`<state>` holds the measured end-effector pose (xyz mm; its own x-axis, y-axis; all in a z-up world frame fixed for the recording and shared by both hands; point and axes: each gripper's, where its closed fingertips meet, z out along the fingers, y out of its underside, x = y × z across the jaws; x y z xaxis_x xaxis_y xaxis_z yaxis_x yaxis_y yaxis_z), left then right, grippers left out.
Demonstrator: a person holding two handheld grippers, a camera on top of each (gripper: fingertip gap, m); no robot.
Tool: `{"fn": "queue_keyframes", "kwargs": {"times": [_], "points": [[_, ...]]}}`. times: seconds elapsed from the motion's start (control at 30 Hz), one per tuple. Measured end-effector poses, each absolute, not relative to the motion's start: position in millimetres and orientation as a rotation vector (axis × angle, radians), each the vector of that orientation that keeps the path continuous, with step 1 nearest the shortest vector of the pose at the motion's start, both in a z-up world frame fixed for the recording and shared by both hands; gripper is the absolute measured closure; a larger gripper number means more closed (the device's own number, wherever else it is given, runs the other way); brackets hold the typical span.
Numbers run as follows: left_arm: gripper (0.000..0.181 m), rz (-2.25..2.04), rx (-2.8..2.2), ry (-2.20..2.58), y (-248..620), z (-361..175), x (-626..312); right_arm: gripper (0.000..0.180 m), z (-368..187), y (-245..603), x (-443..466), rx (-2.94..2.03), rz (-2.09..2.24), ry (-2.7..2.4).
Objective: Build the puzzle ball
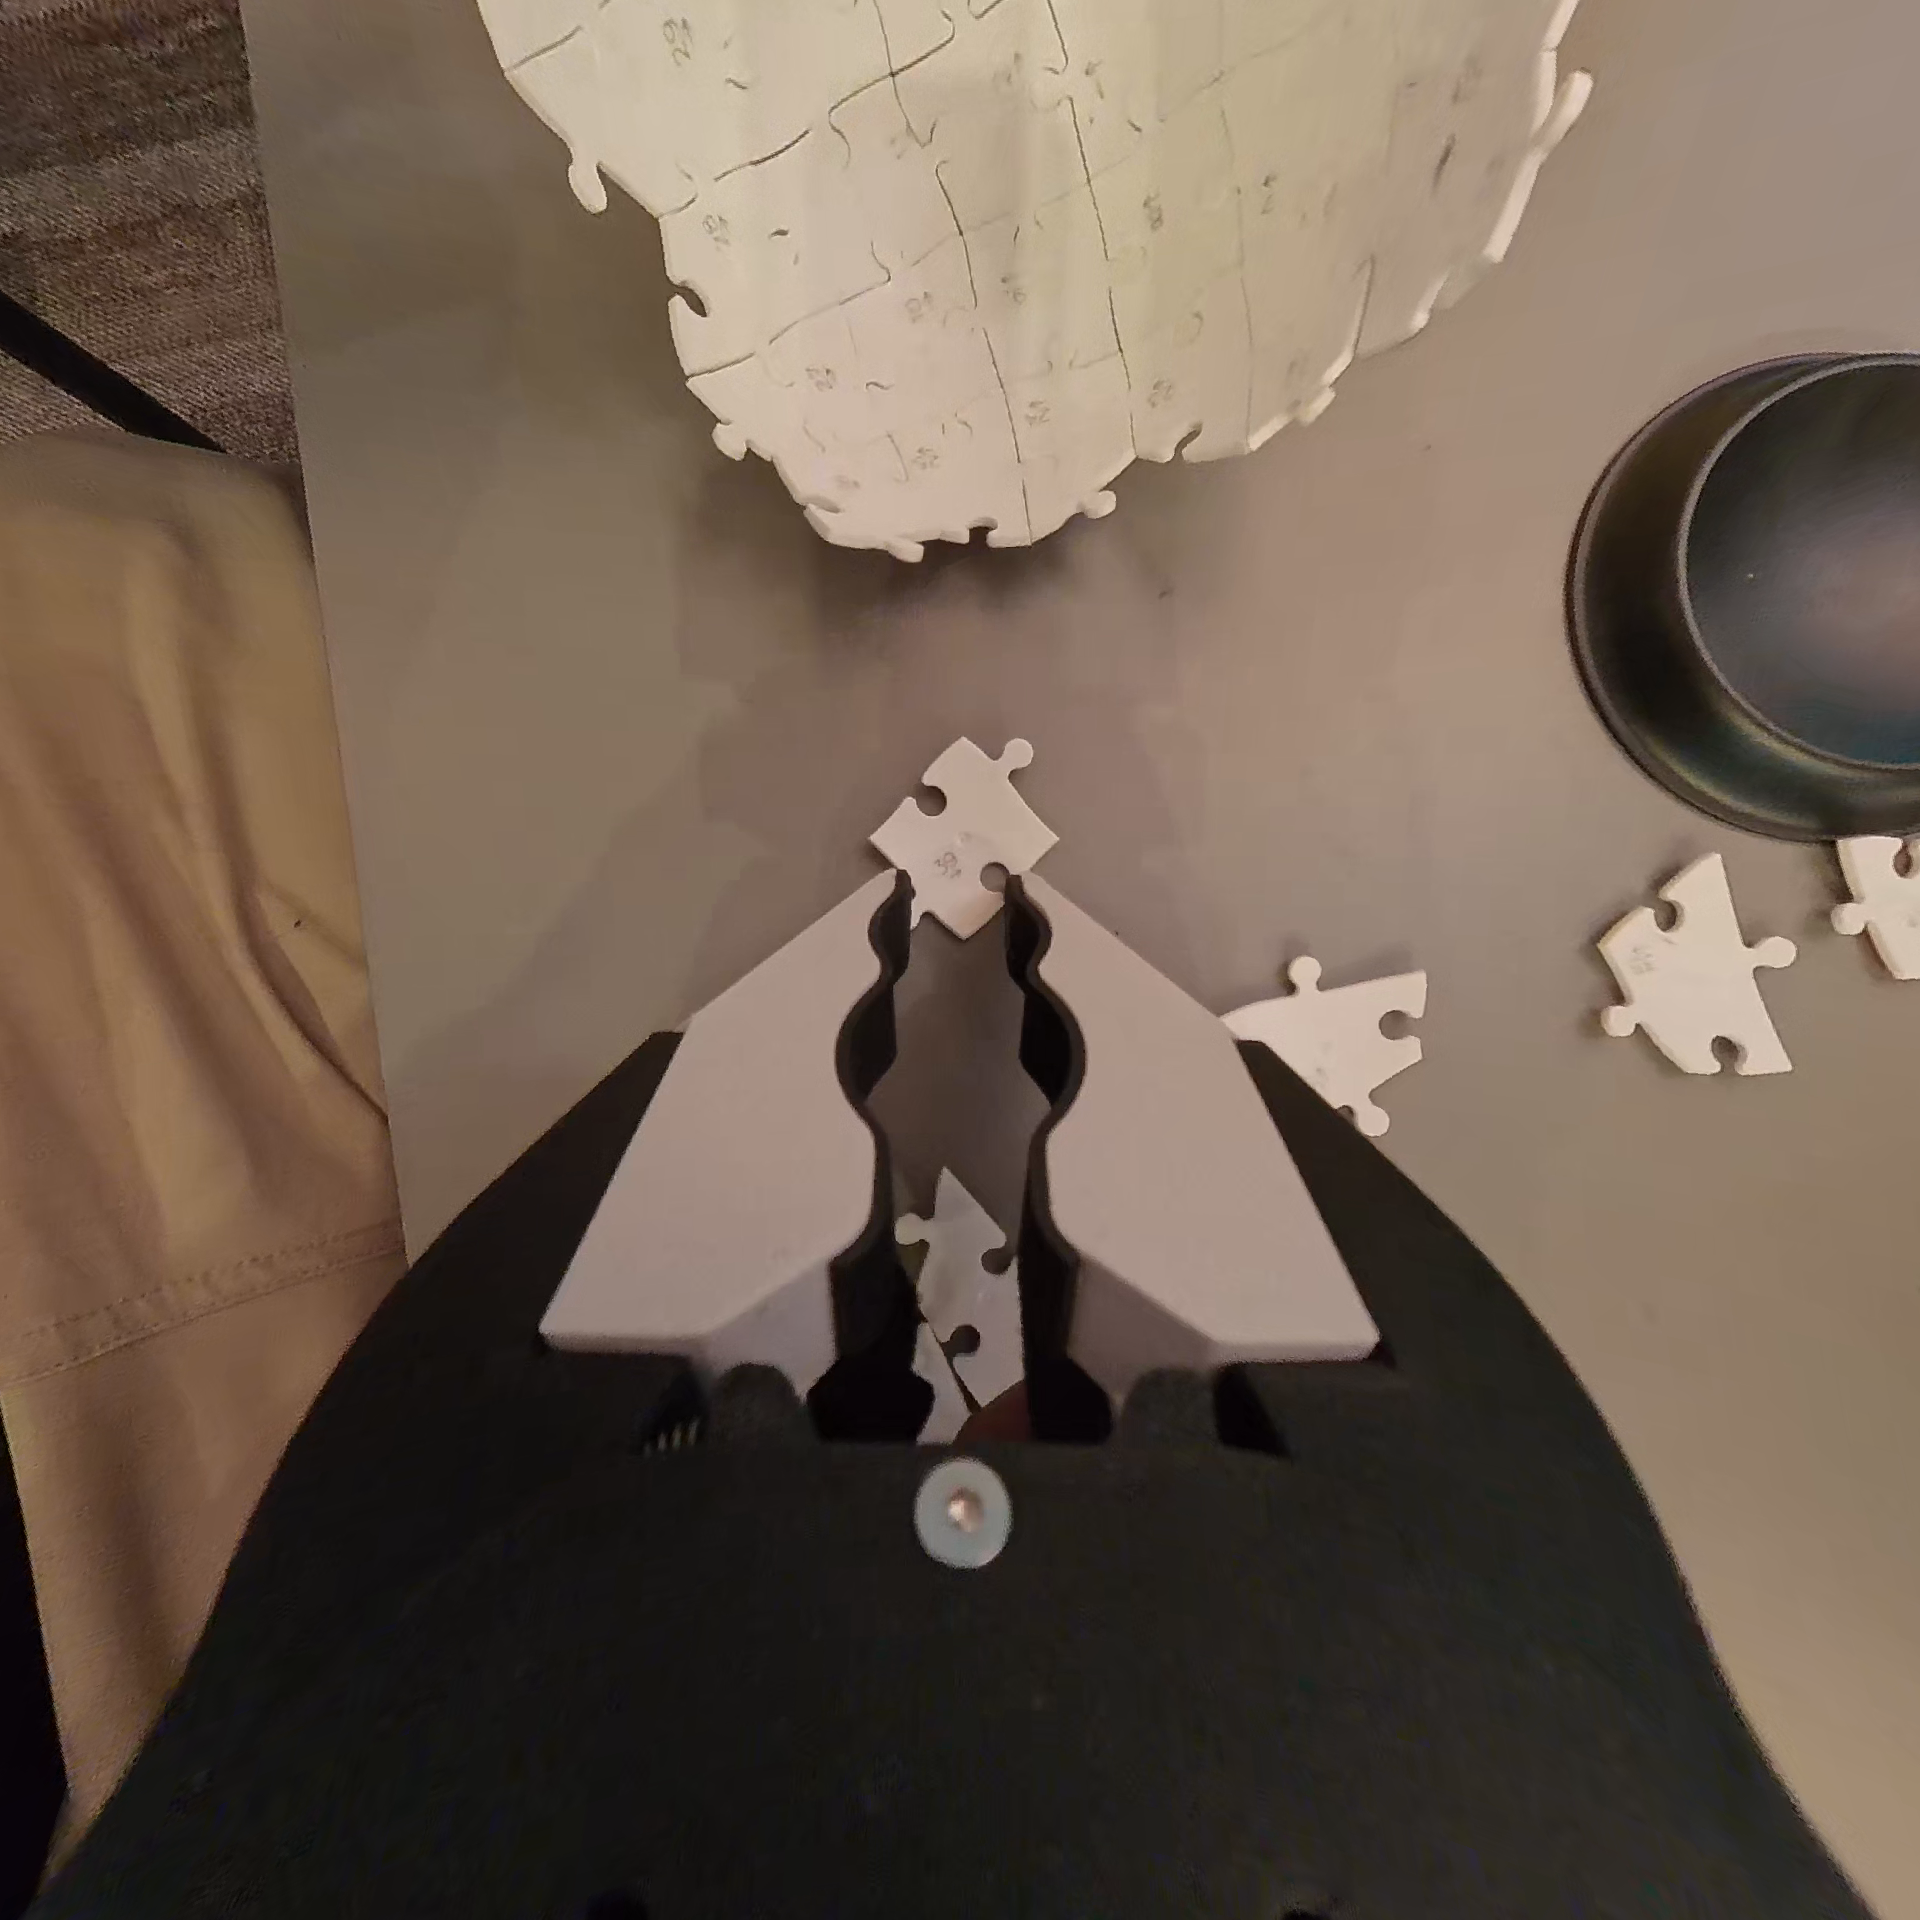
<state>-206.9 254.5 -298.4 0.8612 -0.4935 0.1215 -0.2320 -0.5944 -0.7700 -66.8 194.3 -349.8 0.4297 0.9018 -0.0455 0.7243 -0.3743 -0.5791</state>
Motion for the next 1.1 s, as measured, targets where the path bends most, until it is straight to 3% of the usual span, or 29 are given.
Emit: {"fn": "queue_keyframes", "kwargs": {"times": [1.1], "points": [[0.146,-0.690,-2.237,0.651,231,-297,-180,0.161,-349,197,-49,-2.247,0.536,-1.354]]}}
